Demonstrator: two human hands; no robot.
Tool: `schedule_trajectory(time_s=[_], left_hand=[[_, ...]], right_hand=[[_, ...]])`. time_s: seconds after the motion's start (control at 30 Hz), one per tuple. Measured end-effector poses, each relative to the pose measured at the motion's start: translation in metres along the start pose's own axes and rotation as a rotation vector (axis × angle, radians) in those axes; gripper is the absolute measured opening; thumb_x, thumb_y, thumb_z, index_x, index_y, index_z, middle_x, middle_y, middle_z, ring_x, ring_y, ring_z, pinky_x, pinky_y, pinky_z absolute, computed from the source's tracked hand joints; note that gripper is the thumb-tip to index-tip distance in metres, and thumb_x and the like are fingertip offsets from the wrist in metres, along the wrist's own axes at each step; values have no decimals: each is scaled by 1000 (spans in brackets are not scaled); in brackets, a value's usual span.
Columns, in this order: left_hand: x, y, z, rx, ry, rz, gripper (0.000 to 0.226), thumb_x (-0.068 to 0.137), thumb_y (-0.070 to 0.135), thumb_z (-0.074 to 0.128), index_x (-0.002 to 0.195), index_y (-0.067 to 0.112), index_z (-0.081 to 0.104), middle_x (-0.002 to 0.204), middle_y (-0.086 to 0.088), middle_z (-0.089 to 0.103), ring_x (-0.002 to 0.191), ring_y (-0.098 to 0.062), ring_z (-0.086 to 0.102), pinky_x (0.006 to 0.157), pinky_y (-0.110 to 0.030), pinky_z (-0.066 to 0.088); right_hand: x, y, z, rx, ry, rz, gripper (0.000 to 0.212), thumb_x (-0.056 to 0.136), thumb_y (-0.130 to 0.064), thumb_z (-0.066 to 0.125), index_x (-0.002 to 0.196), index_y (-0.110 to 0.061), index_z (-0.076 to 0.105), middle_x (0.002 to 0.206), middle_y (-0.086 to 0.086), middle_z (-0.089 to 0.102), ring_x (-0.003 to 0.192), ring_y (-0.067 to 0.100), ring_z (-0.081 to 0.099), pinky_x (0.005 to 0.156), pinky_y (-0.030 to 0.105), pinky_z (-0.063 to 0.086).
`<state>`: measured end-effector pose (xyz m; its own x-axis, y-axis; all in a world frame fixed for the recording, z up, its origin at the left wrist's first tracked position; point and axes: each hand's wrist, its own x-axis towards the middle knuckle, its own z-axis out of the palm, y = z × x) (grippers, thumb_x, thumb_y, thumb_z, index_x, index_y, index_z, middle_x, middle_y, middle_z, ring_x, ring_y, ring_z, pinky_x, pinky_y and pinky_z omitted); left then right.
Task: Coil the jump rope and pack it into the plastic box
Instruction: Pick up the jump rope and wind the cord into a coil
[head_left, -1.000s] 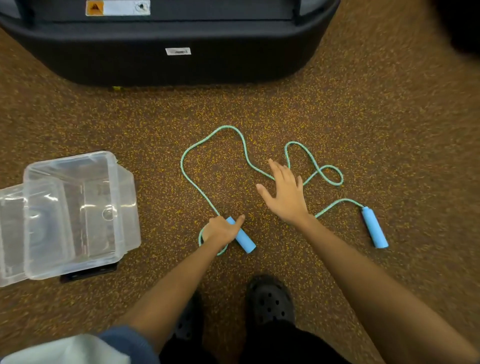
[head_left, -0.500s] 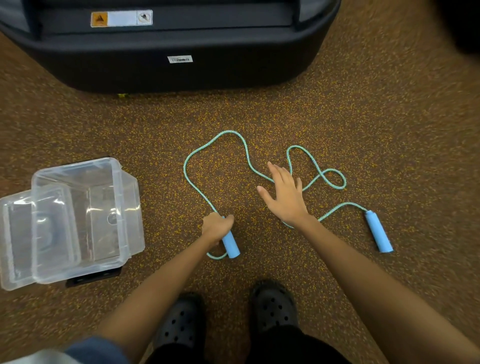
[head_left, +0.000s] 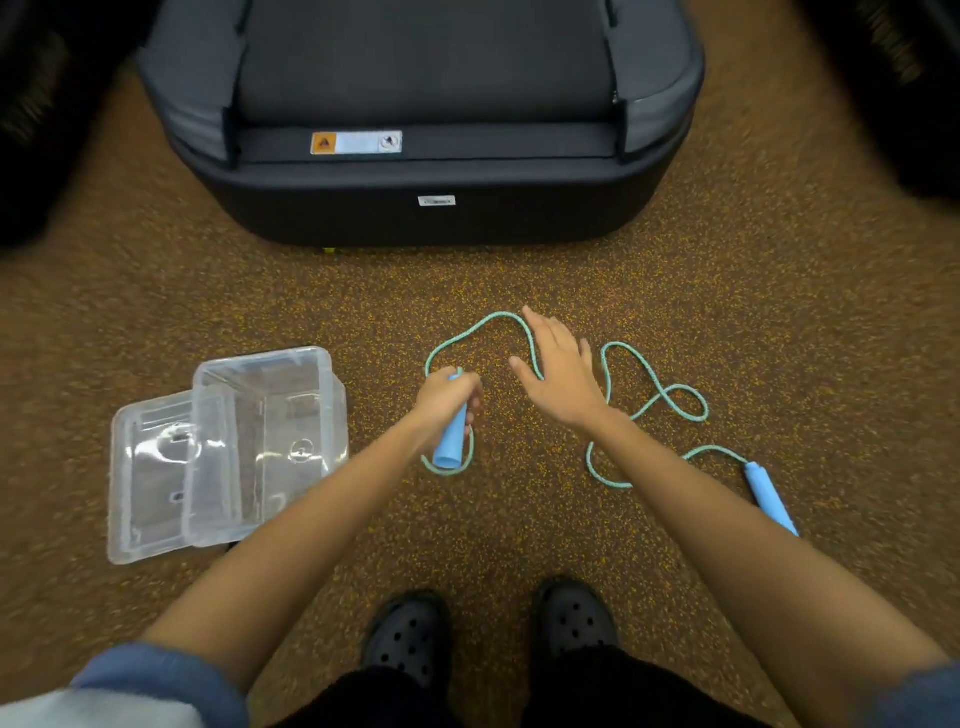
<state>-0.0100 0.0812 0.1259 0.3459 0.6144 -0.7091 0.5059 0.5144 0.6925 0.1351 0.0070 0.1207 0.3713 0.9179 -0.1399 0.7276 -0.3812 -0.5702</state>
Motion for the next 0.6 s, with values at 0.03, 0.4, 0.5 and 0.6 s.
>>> schedule_trajectory(time_s=[0.03,0.4,0.5,0.6], left_hand=[[-5,12,-6,13,4,45,12,84,9,53,75,15,48,59,-3,50,39,-12,42,38,-16,37],[-78,134,-67,244,-97,407,8,83,14,59,90,9,59,62,-3,53,46,-13,45,41,-21,38],[-103,159,-73,265,-195,446,9,84,15,60,89,8,60,59,-2,52,44,-11,45,41,-22,39],[-122,174,-77,281,-251,453,14,80,18,62,89,7,60,58,-2,51,43,-11,45,41,-22,38]], right_hand=[[2,-9,-6,3,2,-22,65,97,-35,45,152,-22,14,157,3,24,148,22,14,117,59,9],[34,-95,-82,43,27,-250,68,93,-33,53,151,-27,19,157,0,25,148,23,12,116,61,10],[40,-117,-98,96,39,-348,66,86,-39,50,148,-32,26,153,1,35,146,24,22,114,61,19],[43,-132,-104,172,41,-396,59,79,-36,44,136,-21,49,142,6,49,139,25,35,114,54,26]])
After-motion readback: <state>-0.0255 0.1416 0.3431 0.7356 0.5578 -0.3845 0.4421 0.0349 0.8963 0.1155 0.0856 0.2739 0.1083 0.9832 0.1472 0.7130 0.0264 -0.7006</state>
